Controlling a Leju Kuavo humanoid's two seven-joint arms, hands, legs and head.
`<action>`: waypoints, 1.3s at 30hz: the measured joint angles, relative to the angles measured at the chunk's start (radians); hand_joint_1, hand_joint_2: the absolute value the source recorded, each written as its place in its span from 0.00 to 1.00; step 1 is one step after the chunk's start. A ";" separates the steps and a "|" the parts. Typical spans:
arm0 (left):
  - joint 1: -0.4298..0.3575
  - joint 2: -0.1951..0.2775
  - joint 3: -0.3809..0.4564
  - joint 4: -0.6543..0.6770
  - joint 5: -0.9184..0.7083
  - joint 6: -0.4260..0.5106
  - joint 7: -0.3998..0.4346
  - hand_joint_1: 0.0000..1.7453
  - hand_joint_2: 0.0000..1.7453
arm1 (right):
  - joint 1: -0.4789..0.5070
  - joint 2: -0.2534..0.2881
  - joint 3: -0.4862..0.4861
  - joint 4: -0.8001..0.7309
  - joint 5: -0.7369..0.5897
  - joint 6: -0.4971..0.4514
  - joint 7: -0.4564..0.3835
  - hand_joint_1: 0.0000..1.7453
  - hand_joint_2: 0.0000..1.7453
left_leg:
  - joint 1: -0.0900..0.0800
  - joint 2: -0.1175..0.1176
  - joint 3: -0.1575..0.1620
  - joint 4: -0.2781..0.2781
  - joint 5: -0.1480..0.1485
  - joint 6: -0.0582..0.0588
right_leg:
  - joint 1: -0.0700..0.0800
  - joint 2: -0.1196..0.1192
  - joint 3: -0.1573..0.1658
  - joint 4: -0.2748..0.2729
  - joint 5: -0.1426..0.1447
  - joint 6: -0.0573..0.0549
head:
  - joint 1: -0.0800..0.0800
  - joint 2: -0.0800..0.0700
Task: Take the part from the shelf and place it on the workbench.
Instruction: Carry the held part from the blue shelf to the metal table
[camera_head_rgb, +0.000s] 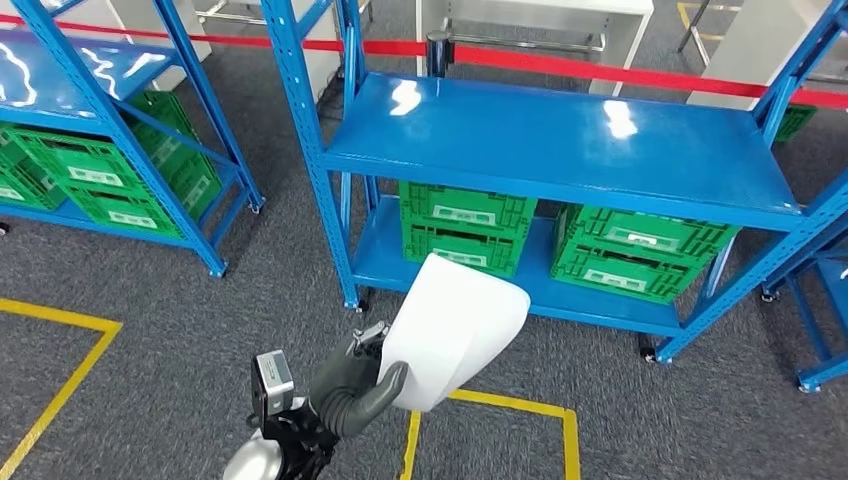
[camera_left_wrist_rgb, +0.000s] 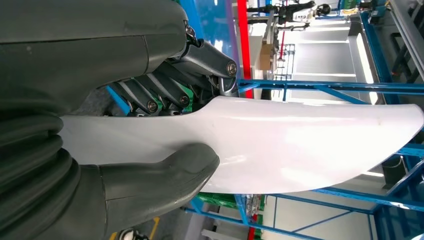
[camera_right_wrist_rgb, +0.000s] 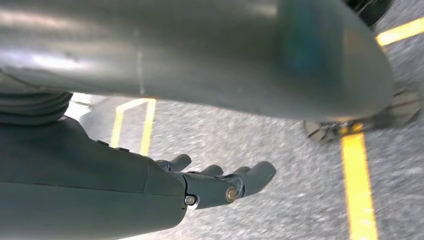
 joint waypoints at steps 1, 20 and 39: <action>0.002 0.001 0.001 -0.001 0.005 -0.006 0.003 1.00 1.00 | 0.001 0.000 -0.004 0.000 -0.009 0.002 -0.021 0.00 0.00 | 0.000 0.002 -0.010 -0.001 0.010 0.012 | -0.002 0.001 -0.006 0.004 -0.008 0.006 | 0.000 0.000; -0.011 0.005 0.016 -0.001 0.019 -0.082 0.028 1.00 1.00 | -0.008 0.000 -0.044 0.000 -0.030 -0.020 -0.034 0.00 0.00 | -0.008 0.007 -0.213 0.114 0.075 -0.010 | 0.015 0.005 0.164 -0.028 -0.155 -0.043 | 0.002 0.000; -0.006 -0.037 0.154 0.127 0.009 -0.030 -0.086 1.00 1.00 | 0.005 -0.040 -0.144 -0.003 -0.081 -0.011 -0.110 0.00 0.00 | -0.007 0.013 -0.098 -0.014 0.098 0.040 | 0.004 0.010 -0.026 0.275 -0.215 0.010 | 0.005 0.000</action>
